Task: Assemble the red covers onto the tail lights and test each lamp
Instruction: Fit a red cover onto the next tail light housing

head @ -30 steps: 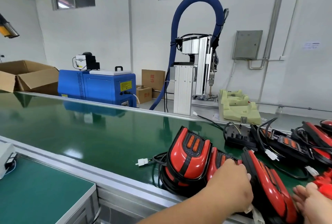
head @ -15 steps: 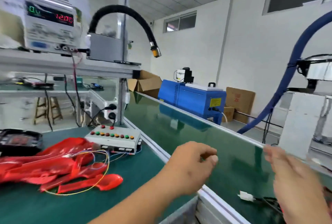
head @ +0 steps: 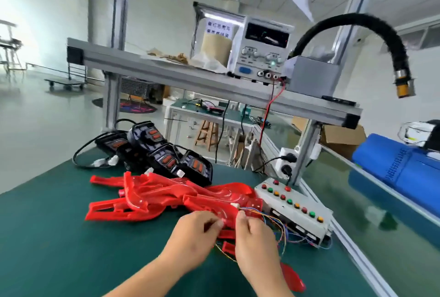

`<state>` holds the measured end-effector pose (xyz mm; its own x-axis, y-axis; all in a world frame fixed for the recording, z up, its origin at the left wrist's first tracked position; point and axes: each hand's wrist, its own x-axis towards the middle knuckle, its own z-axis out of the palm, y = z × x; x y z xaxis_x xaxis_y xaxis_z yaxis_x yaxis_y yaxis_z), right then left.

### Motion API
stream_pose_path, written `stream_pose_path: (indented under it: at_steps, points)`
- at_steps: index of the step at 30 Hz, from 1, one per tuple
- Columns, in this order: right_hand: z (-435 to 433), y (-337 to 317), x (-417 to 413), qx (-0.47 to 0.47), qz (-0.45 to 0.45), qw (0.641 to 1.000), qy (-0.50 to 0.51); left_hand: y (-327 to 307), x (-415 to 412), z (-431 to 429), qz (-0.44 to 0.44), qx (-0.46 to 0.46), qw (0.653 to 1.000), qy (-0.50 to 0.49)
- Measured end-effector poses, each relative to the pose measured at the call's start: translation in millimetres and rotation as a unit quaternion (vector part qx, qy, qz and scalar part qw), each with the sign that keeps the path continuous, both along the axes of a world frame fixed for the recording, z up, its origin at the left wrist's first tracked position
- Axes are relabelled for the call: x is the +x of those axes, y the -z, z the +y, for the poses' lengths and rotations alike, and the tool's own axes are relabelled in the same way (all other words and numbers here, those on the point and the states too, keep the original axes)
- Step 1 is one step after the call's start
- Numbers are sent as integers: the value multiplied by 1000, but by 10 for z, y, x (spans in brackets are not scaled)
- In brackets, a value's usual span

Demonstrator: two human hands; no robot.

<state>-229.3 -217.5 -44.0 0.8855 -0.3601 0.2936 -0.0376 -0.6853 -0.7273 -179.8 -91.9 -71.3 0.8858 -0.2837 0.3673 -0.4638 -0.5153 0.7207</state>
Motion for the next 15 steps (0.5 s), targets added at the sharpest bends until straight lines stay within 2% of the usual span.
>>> stream_pose_path:
  at_steps: [5, 9, 15]
  points:
    - [293, 315, 261, 27, -64, 995, -69, 177, 162, 117, 40, -13, 998, -37]
    - [260, 448, 367, 52, -70, 993, -80, 224, 200, 65, 34, 17, 999, -19]
    - [261, 524, 449, 25, -61, 991, -117, 256, 246, 59, 52, 35, 997, -32]
